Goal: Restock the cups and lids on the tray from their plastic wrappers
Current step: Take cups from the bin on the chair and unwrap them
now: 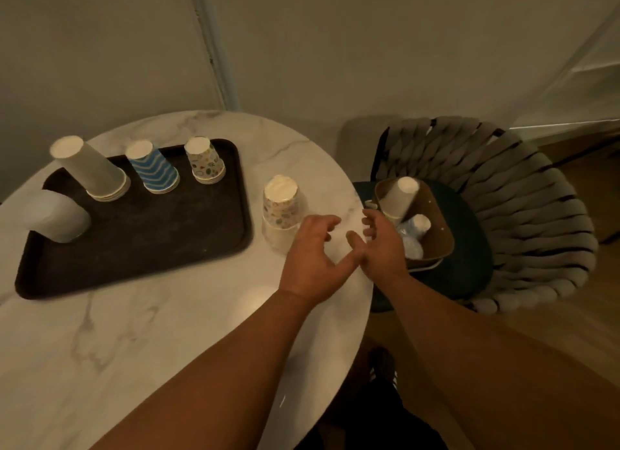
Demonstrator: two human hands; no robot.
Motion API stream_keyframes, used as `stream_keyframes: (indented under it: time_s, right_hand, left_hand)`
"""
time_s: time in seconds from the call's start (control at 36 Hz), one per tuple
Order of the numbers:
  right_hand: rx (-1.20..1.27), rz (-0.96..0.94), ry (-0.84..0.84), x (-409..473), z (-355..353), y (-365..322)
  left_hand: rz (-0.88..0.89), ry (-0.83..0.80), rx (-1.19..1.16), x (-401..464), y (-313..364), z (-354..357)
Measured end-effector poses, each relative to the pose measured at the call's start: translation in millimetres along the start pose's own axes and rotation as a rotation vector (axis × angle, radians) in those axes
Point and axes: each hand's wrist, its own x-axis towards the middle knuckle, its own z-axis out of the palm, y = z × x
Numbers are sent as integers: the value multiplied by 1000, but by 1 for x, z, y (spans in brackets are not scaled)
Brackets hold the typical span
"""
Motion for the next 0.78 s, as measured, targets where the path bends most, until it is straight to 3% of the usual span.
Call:
stream_keyframes:
  time_s: [0.19, 0.47, 0.58, 0.78]
  right_hand:
    - [-86, 82, 36, 38, -50, 26]
    - [60, 294, 73, 127, -101, 106]
    - [295, 435, 63, 169, -102, 126]
    - [627, 775, -158, 242, -83, 161]
  left_hand:
    - [-6, -203, 11, 42, 29, 55]
    - [-291, -175, -21, 125, 27, 156]
    - [-525, -87, -212, 160, 22, 191]
    - [-1017, -87, -700, 214, 17, 254]
